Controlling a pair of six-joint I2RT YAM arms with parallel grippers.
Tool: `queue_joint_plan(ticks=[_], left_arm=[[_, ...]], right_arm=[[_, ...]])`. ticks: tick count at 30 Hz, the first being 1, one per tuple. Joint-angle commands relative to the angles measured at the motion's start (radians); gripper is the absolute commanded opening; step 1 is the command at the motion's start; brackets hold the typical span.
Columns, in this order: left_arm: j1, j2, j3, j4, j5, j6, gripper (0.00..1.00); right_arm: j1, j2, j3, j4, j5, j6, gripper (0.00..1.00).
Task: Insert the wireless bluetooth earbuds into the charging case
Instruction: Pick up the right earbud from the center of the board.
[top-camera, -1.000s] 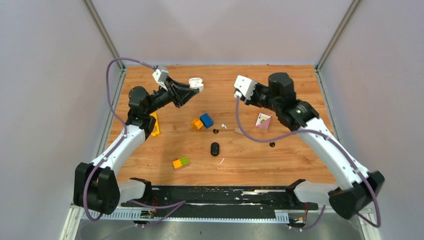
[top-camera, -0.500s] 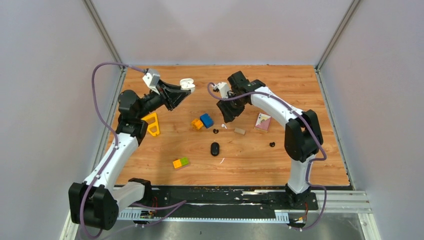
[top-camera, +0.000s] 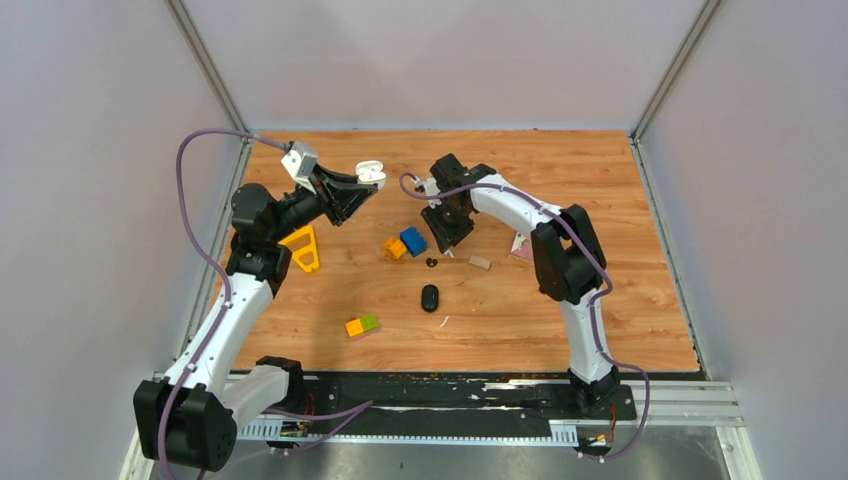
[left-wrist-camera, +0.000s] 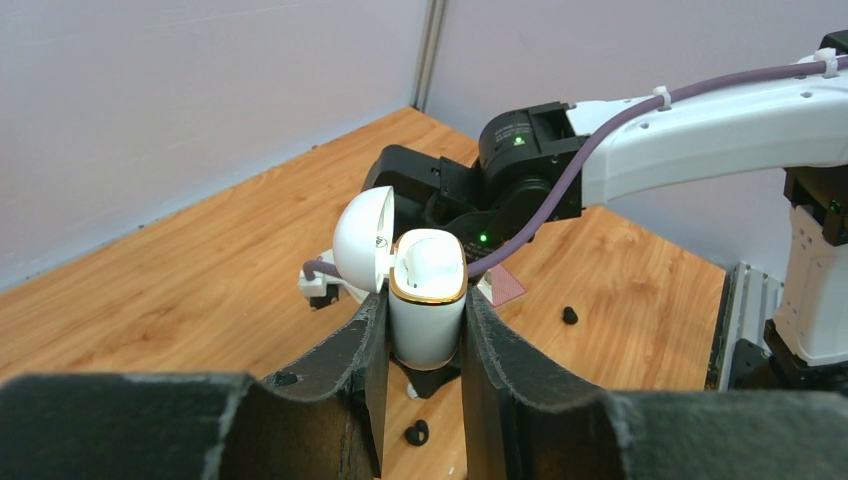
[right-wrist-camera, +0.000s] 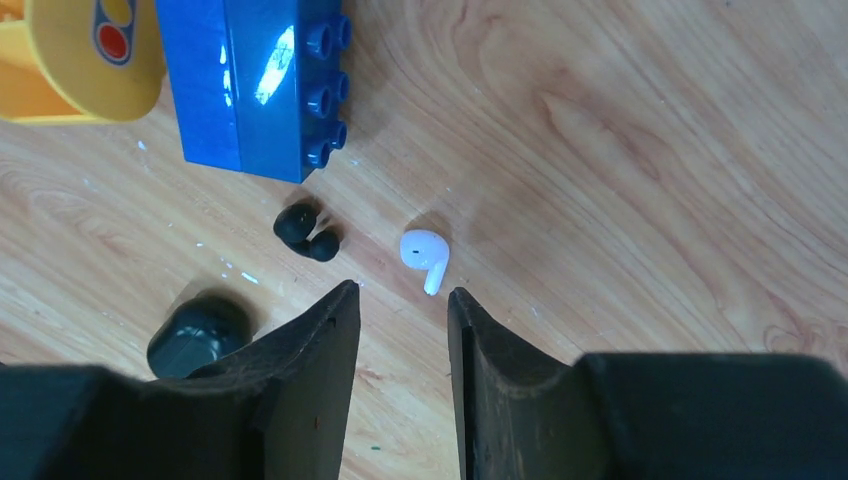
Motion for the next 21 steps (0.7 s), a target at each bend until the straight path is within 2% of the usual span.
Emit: queue_joint_plan(ticks=[1, 21], left_arm=[[0.009, -0.023, -0.007, 0.012, -0.008, 0.017, 0.00], [0.017, -0.036, -0.042, 0.030, -0.017, 0.000, 0.00]], right_arm=[[0.023, 0.022, 0.066, 0.007, 0.057, 0.038, 0.38], [0.032, 0.101, 0.072, 0.032, 0.127, -0.012, 0.36]])
